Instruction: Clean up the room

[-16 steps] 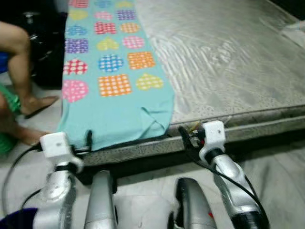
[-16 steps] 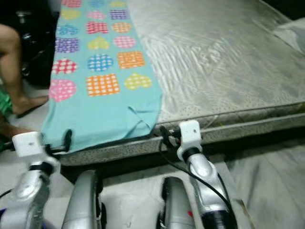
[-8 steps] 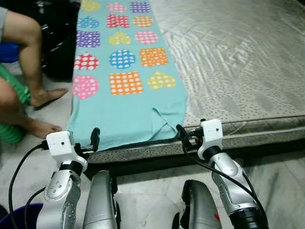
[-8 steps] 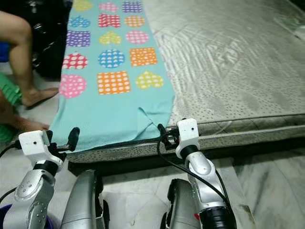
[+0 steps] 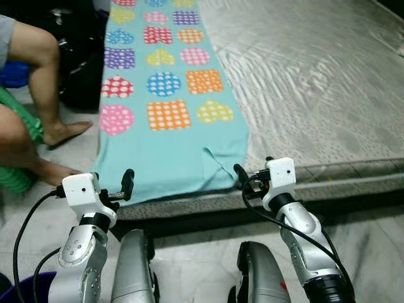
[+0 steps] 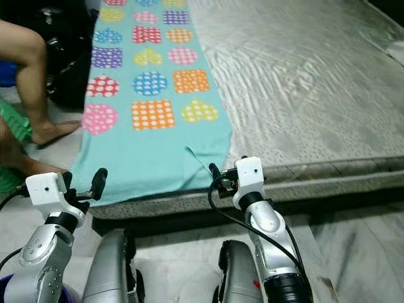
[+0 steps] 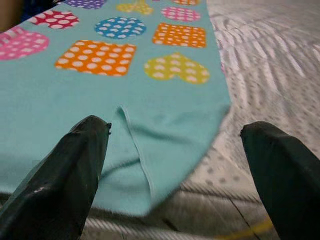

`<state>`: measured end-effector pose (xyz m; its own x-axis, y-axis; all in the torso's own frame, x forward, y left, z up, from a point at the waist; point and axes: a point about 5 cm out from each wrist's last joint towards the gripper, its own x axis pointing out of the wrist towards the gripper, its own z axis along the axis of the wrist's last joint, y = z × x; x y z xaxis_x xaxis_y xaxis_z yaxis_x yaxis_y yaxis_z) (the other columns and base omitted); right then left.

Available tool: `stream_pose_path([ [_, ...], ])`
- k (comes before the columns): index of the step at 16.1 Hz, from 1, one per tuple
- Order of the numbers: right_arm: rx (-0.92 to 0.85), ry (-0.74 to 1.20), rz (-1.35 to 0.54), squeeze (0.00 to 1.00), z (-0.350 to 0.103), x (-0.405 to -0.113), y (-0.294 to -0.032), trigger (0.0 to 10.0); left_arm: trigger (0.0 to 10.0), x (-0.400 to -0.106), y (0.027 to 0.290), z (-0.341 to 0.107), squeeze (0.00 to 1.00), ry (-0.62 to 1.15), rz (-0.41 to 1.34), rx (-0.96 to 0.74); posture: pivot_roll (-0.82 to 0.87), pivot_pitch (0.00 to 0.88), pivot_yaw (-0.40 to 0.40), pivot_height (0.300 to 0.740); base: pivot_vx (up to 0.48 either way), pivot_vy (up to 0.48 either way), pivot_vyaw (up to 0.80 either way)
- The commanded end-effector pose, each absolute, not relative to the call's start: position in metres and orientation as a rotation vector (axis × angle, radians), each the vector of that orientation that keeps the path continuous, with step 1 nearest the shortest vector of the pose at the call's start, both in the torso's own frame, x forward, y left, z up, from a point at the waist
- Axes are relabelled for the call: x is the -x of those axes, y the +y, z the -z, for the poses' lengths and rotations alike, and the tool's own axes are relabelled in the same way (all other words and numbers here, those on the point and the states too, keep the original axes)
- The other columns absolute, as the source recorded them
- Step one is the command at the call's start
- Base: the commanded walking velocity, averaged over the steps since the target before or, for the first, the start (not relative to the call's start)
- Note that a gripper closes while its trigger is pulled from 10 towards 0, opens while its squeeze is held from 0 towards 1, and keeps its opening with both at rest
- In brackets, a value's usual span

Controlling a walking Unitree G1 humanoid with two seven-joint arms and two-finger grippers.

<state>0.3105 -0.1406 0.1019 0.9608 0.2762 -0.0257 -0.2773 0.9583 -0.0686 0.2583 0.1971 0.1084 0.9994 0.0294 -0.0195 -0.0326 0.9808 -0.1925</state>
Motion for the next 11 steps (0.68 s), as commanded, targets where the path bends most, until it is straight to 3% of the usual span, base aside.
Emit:
stream_pose_path([
  [1, 0.069, 0.029, -0.274, 0.00, -0.0987, -0.3098, -0.1429, 10.0, 10.0, -0.2577, 0.1971, -0.1077, 0.00, 0.019, -0.021, 0.193, -0.05, 0.199, -0.041, 0.556, 0.379, 0.000, 0.00],
  [7, 0.074, 0.031, -0.271, 0.00, -0.0979, -0.3106, -0.1442, 10.0, 10.0, -0.2582, 0.1955, -0.1074, 0.00, 0.022, -0.016, 0.196, -0.05, 0.206, -0.044, 0.556, 0.396, 0.000, 0.00],
  [11, 0.078, 0.032, -0.267, 0.00, -0.0978, -0.3109, -0.1455, 10.0, 10.0, -0.2606, 0.1942, -0.1051, 0.00, 0.046, -0.046, 0.197, -0.05, 0.207, -0.044, 0.556, 0.000, 0.000, 0.00],
])
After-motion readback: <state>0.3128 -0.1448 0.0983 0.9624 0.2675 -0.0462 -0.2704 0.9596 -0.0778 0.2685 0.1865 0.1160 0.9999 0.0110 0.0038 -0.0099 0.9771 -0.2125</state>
